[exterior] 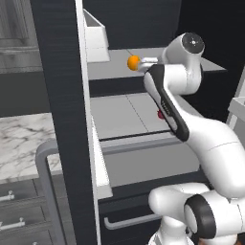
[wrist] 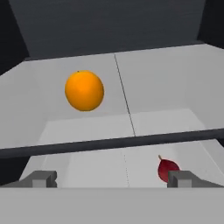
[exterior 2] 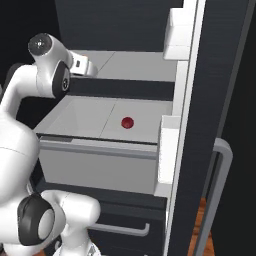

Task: Retrieve the orange and pear from the fridge and place them into the bowl on the dining table.

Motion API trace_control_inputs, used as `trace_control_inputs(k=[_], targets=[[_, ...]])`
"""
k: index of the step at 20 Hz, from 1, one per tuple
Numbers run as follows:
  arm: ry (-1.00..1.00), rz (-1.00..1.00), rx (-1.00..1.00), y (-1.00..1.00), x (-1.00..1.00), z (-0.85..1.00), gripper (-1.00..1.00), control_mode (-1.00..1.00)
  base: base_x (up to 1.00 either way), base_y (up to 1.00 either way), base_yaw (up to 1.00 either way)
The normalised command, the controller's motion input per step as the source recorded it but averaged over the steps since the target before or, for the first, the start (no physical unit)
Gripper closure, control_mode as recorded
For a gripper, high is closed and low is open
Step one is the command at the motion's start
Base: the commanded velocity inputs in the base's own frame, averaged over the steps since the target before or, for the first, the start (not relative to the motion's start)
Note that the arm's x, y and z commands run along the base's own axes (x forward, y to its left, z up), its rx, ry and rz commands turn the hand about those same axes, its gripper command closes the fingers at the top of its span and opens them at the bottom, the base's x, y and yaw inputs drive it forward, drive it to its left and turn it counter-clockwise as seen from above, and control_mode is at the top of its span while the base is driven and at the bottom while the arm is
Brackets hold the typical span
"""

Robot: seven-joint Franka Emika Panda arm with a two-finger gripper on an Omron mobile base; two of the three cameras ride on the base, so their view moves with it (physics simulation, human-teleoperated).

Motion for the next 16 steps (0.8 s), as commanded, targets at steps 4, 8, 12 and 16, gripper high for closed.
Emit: trace_control_inputs(k=[4,8,12,16], targets=[[0.13,0.14,0.0,0.34,0.48,0.0,-1.0,-1.0,0.0,0.0,0.0],[0.03,0.15,0.0,0.35,0.51,0.0,-1.0,-1.0,0.0,0.0,0.0],[0.0,0.05,0.0,0.13,0.62,-0.03,-1.0,-1.0,0.0,0.0,0.0],[0.0,0.0,0.0,0.0,0.57,-0.02,-1.0,-1.0,0.0,0.0,0.0]])
